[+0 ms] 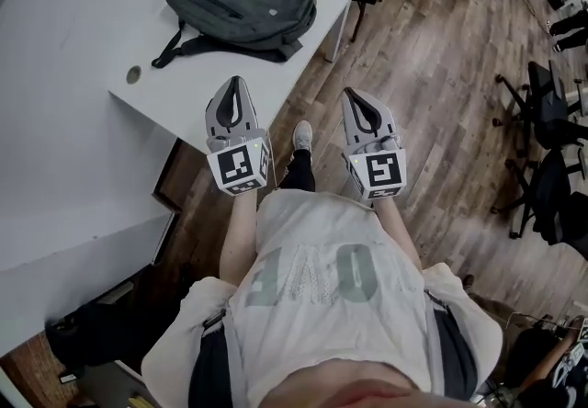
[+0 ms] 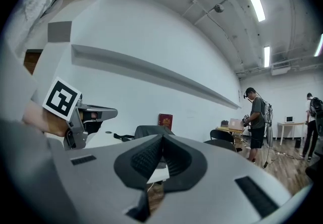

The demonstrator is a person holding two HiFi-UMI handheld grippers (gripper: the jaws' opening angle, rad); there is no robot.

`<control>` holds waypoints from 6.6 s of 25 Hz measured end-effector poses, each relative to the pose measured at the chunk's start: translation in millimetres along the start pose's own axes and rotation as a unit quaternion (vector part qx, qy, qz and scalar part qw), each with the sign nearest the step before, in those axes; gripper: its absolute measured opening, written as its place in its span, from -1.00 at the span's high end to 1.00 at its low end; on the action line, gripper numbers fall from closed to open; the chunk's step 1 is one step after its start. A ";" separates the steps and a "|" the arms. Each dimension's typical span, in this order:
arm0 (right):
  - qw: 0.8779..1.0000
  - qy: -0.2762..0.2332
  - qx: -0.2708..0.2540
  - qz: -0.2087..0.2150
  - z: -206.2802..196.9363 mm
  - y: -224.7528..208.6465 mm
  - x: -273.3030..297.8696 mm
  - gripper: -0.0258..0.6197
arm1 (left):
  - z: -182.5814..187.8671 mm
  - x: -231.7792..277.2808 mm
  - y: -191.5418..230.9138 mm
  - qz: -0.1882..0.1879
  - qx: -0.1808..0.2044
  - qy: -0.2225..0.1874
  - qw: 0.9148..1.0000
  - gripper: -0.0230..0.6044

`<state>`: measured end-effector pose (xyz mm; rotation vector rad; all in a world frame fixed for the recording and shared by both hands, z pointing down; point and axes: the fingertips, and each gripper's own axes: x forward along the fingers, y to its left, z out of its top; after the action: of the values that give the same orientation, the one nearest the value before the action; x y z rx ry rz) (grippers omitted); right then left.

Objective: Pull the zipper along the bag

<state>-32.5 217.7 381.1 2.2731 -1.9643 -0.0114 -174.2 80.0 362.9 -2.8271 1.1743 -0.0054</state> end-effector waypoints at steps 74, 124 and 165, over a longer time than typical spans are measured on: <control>0.966 0.014 0.026 0.257 -6.8 -127.7 352.7 -0.16 | -50.7 230.7 53.7 0.205 0.021 0.100 0.973 -0.17; 0.878 0.298 0.141 0.346 -168.6 -107.6 418.7 -0.26 | -196.5 211.2 9.2 0.137 -0.206 0.302 0.921 -0.33; 0.830 0.305 0.035 0.465 -154.2 50.7 325.8 -0.27 | -180.3 107.7 204.1 0.309 -0.105 0.319 0.890 -0.32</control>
<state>-19.2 -95.1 566.6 0.8994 -2.3977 0.7739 -248.7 -152.8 524.3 -2.5219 2.2823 -0.8693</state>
